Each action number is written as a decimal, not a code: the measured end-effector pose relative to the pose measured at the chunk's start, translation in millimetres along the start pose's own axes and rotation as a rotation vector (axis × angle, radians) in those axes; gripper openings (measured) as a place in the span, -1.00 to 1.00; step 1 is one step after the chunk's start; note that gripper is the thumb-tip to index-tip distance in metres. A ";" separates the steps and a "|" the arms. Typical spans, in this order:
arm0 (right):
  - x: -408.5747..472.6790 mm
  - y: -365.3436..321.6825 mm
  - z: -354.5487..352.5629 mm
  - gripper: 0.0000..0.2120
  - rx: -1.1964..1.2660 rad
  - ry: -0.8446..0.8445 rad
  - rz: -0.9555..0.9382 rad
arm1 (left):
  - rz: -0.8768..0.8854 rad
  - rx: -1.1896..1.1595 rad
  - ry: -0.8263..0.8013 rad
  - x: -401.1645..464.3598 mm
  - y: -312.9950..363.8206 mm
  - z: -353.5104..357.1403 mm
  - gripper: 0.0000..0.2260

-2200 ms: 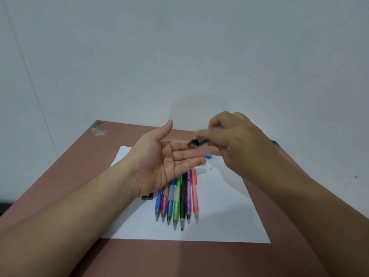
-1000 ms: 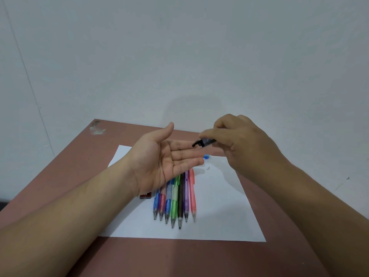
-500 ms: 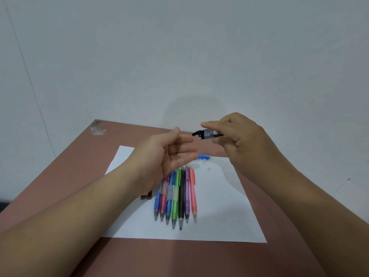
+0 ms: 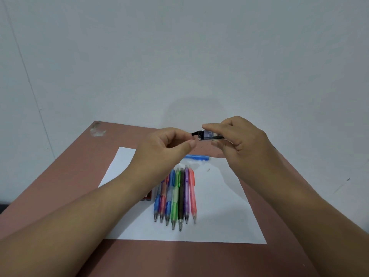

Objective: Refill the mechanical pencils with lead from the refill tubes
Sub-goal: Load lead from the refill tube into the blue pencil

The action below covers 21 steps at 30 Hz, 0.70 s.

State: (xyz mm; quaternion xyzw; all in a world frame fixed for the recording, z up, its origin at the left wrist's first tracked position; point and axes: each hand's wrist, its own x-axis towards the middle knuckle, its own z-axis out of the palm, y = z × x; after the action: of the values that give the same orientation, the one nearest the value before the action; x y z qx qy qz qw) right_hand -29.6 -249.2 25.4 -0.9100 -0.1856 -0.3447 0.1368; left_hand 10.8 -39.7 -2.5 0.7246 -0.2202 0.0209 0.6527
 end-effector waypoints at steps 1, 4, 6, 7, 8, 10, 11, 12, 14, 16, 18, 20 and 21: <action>-0.3 -0.4 0.2 -0.60 -0.007 0.000 -0.002 | -0.005 -0.006 0.012 0.2 0.0 0.0 -0.88; -0.8 -2.1 0.6 -0.62 -0.013 0.008 -0.003 | -0.021 -0.013 0.020 0.9 0.1 -0.3 -0.90; -1.5 -3.3 0.8 -0.62 -0.017 0.018 -0.001 | -0.012 -0.004 0.011 0.5 0.5 0.2 -0.93; -1.8 -3.6 0.7 -0.62 -0.020 0.019 0.001 | -0.006 -0.002 0.012 0.2 0.8 0.7 -0.94; -2.1 -3.8 0.7 -0.62 -0.024 0.018 0.002 | 0.000 0.001 0.015 0.0 0.9 1.1 -0.95; -2.7 -4.6 0.9 -0.60 -0.034 0.014 0.006 | 0.010 0.010 0.021 -0.4 0.5 1.5 -0.95; -3.0 -4.8 0.9 -0.60 -0.039 0.012 0.008 | 0.012 0.015 0.023 -0.4 -0.1 1.6 -0.94; -3.4 -5.0 0.8 -0.60 -0.042 0.011 0.008 | 0.014 0.019 0.024 -0.6 -0.5 1.7 -0.94; -3.9 -5.1 0.8 -0.61 -0.035 0.014 0.009 | 0.021 0.025 0.025 -1.2 -0.9 1.5 -0.93; -4.1 -4.9 1.0 -0.60 -0.025 0.013 0.012 | 0.031 0.039 0.022 -1.4 -0.6 1.6 -0.92; -4.5 -5.1 1.4 -0.60 -0.022 0.013 0.009 | 0.040 0.052 0.021 -1.4 0.1 1.8 -0.91; -5.2 -5.6 1.5 -0.60 -0.021 0.013 0.011 | 0.045 0.059 0.021 -1.6 0.5 2.1 -0.90; -5.6 -5.7 1.2 -0.60 -0.020 0.014 0.014 | 0.048 0.060 0.020 -1.8 0.6 2.2 -0.90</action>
State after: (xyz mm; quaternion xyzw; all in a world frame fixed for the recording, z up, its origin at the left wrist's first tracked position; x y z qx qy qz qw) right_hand -35.3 -245.0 21.4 -0.9101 -0.1747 -0.3521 0.1312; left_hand 8.4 -41.3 -2.8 0.7381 -0.2302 0.0507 0.6322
